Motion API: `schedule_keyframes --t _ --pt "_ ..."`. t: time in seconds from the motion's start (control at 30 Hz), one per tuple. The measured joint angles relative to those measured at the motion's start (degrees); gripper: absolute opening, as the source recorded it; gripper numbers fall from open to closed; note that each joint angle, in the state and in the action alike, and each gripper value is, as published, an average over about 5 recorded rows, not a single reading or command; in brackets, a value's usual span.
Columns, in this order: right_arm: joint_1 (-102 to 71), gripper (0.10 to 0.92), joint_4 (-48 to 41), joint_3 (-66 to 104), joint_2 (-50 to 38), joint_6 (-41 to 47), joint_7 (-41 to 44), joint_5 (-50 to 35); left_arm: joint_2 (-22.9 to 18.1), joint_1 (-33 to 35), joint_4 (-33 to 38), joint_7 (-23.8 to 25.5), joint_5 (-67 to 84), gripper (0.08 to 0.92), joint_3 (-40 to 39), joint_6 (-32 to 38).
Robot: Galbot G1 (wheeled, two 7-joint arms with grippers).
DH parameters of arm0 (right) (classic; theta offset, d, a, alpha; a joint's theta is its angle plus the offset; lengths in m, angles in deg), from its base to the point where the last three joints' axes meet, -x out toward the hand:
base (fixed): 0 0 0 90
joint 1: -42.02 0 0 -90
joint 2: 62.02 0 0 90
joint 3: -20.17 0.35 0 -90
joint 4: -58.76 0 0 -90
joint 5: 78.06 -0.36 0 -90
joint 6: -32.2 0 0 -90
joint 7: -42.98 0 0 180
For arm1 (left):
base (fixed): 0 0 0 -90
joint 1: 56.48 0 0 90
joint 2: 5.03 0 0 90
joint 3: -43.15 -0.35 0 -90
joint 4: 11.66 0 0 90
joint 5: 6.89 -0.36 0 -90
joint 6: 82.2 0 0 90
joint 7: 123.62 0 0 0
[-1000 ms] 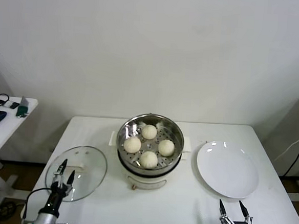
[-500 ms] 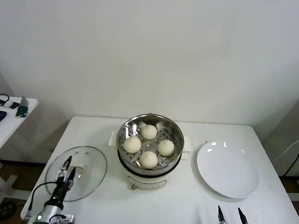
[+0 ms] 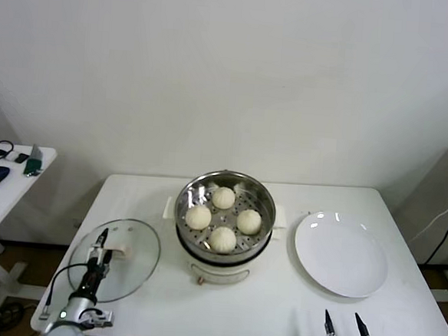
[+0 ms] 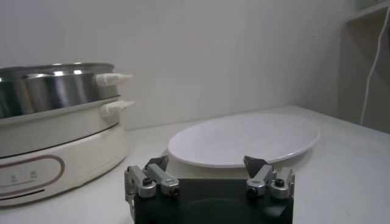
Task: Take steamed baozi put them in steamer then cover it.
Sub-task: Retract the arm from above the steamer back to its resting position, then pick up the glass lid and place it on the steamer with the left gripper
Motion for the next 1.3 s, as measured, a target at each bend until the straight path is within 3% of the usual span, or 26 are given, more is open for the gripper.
schedule_keyframes --t 0.13,0.8,1.07,1.3 --pt "0.2 0.823 -0.1 0.0 0.2 0.0 0.1 0.1 0.0 -0.3 -0.3 0.5 0.0 0.742 -0.2 -0.1" --pt "-0.6 0.823 0.6 0.5 0.7 -0.2 0.7 0.0 -0.4 -0.7 -1.6 1.8 0.0 0.171 -0.2 -1.7" --pt "-1.2 0.823 1.3 0.9 0.4 -0.3 0.7 0.3 0.4 -0.9 0.5 1.9 3.0 0.141 -0.4 -1.9" --pt "-1.8 0.823 2.1 1.5 0.2 0.1 0.0 1.4 3.1 0.4 6.9 3.7 9.6 0.141 0.0 -3.8"
